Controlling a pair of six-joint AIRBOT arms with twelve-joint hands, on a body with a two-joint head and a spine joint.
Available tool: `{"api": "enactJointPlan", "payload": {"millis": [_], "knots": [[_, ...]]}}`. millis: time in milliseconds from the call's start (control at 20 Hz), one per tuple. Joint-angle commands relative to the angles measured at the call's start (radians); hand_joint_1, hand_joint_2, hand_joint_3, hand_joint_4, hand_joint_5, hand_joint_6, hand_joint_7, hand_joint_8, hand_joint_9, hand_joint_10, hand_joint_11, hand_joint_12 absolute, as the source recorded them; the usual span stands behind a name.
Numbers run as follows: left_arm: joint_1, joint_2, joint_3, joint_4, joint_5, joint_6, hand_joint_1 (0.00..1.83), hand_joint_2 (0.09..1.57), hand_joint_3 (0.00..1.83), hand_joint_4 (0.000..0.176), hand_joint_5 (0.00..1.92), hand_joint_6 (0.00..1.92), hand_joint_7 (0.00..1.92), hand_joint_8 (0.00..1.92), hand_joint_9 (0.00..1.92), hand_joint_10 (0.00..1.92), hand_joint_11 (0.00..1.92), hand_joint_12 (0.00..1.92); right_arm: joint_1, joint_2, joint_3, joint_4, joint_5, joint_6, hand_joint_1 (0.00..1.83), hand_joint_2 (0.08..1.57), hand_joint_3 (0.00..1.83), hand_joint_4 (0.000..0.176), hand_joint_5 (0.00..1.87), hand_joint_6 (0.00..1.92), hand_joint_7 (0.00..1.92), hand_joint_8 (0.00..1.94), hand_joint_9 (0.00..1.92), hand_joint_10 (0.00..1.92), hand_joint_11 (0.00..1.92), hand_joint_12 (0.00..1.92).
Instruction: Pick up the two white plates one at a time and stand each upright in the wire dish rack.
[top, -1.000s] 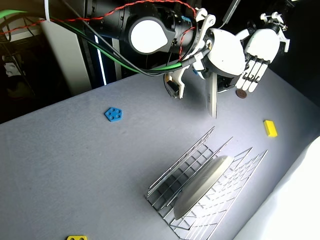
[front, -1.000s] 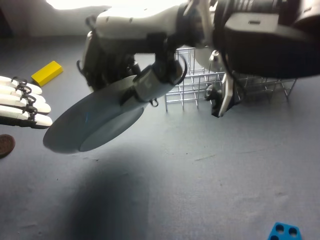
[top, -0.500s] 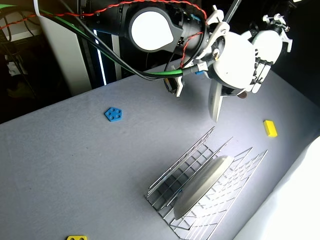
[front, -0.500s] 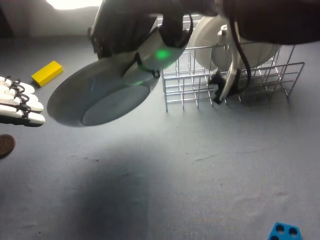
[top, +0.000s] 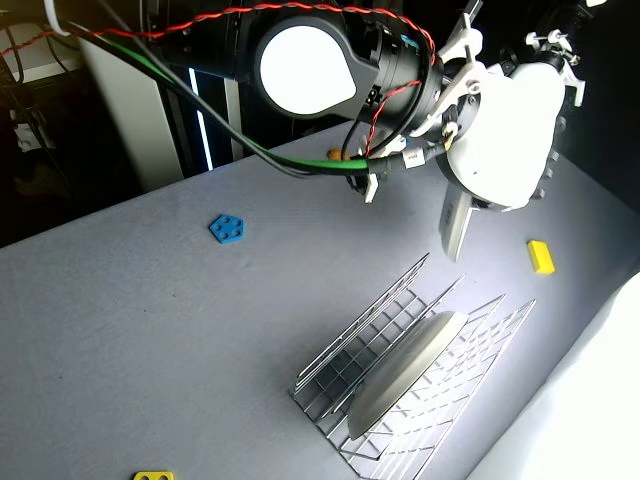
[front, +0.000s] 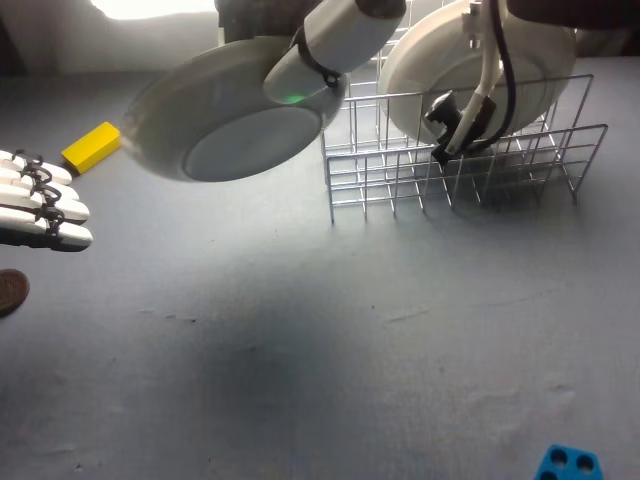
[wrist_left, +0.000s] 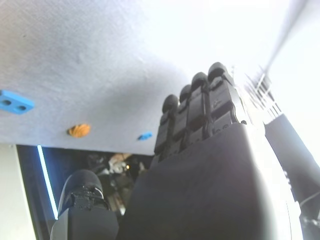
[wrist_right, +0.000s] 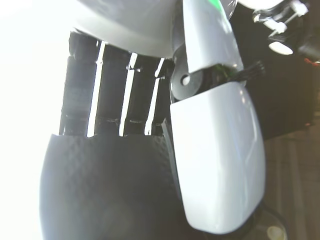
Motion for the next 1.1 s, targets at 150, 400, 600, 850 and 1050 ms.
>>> {"api": "enactJointPlan", "payload": {"millis": [150,400,600,850,1050], "knots": [[-0.021,0.003,0.007,-0.064,-0.03,-0.009,0.0,1.01,0.0,0.0,0.07,0.0,0.0,0.0,0.0,0.0,0.0,0.0,0.007,0.01,0.03,0.028,0.084,0.104,1.39,1.06,0.0,0.0,0.97,0.94,1.13,0.74,1.06,0.93,0.97,0.96],[-0.05,0.003,0.008,-0.046,-0.034,-0.021,0.0,1.0,0.0,0.0,0.07,0.0,0.0,0.0,0.0,0.0,0.0,0.0,-0.011,0.025,0.049,0.027,0.075,0.139,1.39,1.06,0.0,0.0,0.96,0.95,1.13,0.76,1.05,0.92,0.95,0.95],[-0.049,0.002,0.01,-0.044,-0.034,-0.027,0.0,1.0,0.0,0.0,0.06,0.0,0.0,0.0,0.0,0.0,0.0,0.0,-0.014,0.026,0.076,0.027,0.066,0.175,1.39,1.06,0.0,0.0,0.98,0.92,1.13,0.75,1.06,0.92,0.95,0.97],[-0.049,0.002,0.01,-0.044,-0.034,-0.031,0.0,1.01,0.0,0.0,0.06,0.0,0.0,0.0,0.0,0.0,0.0,0.0,-0.026,0.037,0.085,0.025,0.06,0.213,1.39,1.06,0.0,0.0,0.97,0.94,1.11,0.77,1.05,0.94,0.95,0.96],[-0.051,-0.002,0.014,-0.044,-0.035,-0.031,0.0,1.01,0.0,0.0,0.05,0.0,0.0,0.0,0.0,0.0,0.0,0.0,-0.044,0.049,0.095,0.062,0.059,0.244,1.39,1.07,0.0,0.0,0.95,0.97,1.1,0.82,1.02,0.97,0.93,0.99]]}}
